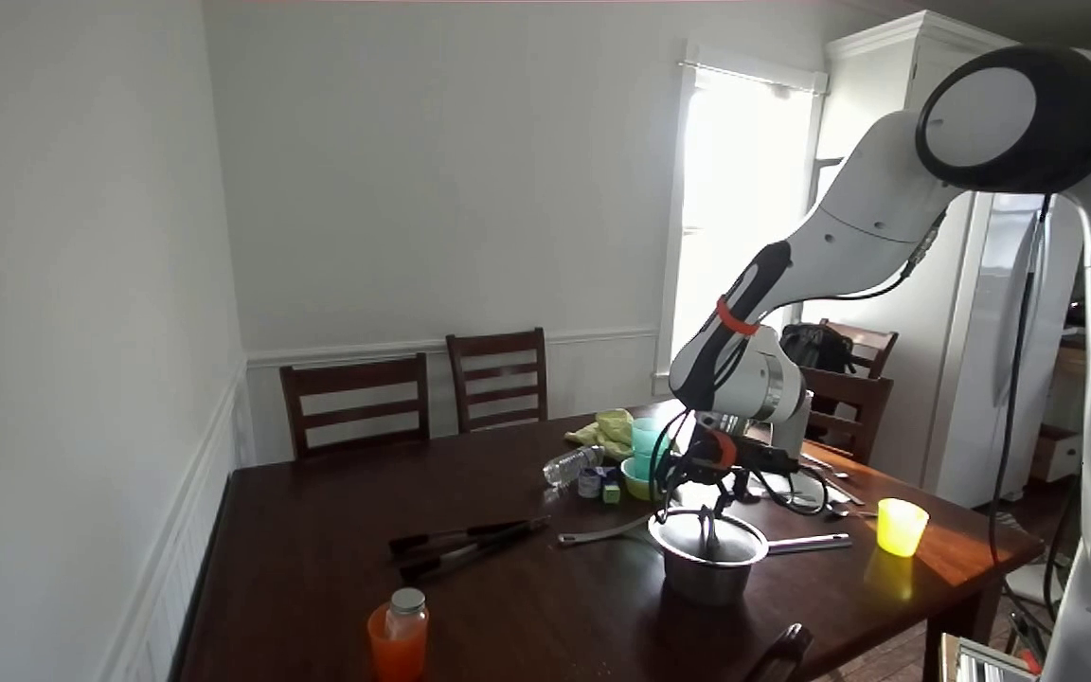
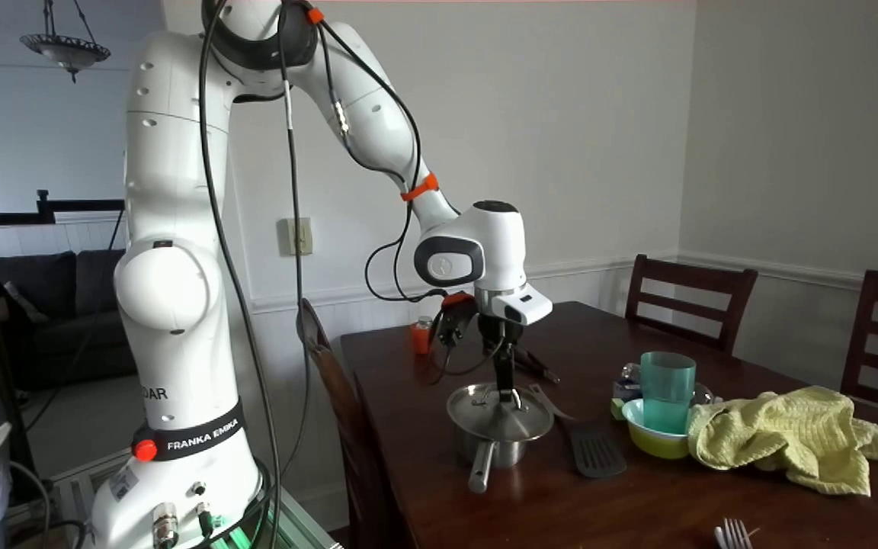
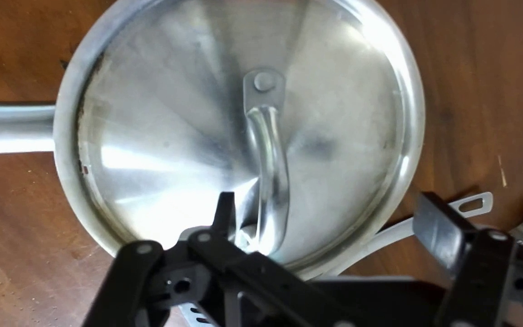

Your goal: Put the silver lid on the silver pot

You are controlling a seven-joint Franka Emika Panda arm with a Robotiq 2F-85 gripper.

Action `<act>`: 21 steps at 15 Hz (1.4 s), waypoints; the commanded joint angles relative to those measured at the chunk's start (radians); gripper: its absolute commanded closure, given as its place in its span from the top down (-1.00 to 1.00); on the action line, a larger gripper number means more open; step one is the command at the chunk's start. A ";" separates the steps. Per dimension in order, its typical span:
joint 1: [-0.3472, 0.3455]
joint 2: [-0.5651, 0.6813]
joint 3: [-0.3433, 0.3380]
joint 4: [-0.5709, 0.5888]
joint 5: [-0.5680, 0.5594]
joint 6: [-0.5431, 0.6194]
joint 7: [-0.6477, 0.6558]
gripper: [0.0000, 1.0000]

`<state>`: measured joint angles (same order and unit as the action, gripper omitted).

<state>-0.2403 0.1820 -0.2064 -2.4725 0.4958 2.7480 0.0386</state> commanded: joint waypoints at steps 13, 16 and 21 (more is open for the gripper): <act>-0.060 -0.404 -0.073 -0.006 -0.615 -0.461 0.376 1.00; -0.066 -0.390 -0.065 0.005 -0.577 -0.459 0.342 1.00; -0.070 -0.411 -0.061 0.004 -0.579 -0.480 0.346 1.00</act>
